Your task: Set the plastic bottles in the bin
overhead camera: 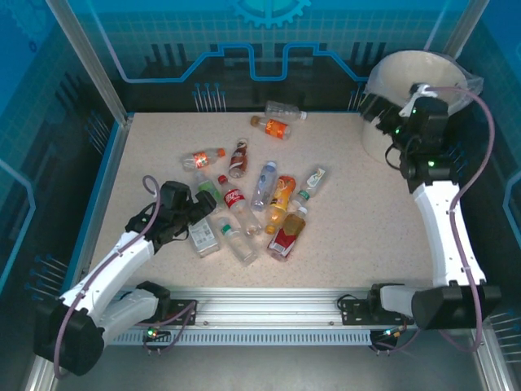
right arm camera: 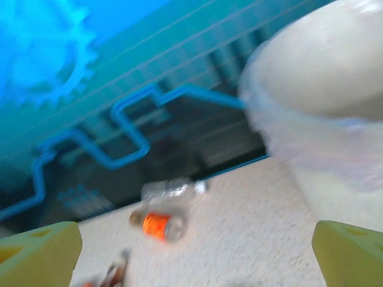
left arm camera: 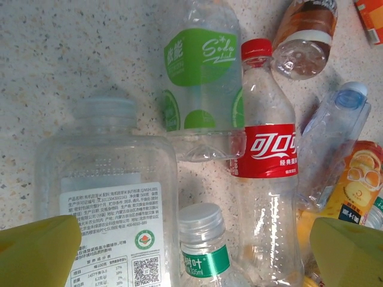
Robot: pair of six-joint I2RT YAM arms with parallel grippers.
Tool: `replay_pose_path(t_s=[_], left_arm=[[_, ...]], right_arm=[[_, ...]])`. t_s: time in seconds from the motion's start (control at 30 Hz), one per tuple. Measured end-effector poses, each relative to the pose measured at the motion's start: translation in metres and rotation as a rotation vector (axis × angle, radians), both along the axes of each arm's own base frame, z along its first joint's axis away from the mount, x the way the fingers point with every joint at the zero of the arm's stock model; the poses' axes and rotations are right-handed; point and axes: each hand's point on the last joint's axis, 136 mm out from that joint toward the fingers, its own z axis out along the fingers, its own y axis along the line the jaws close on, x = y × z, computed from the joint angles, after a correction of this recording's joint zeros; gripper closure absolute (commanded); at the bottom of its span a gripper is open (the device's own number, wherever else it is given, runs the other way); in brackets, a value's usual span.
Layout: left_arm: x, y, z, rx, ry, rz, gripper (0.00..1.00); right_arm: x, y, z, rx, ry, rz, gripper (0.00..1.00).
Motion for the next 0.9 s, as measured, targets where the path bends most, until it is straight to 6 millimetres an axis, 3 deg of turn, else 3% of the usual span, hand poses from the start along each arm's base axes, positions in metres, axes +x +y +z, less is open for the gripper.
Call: replay_pose_path(t_s=[0.17,0.3,0.53,0.9], left_arm=[[-0.001,0.007,-0.004,0.056,0.04,0.008,0.01],[-0.009,0.013,-0.02,0.106,0.121,0.007,0.01],[-0.021,0.018,-0.045,0.132,0.249,0.008,0.01],[-0.02,0.008,-0.07,0.167,0.346,-0.104,0.01]], right_arm=[[-0.053,0.066,-0.036,-0.059,0.007,0.302,0.0],[-0.087,0.096,-0.07,-0.047,0.032,0.476,0.0],[-0.107,0.095,-0.141,-0.029,0.181,0.492,0.0],[-0.112,0.093,-0.143,-0.034,0.171,0.485,0.0]])
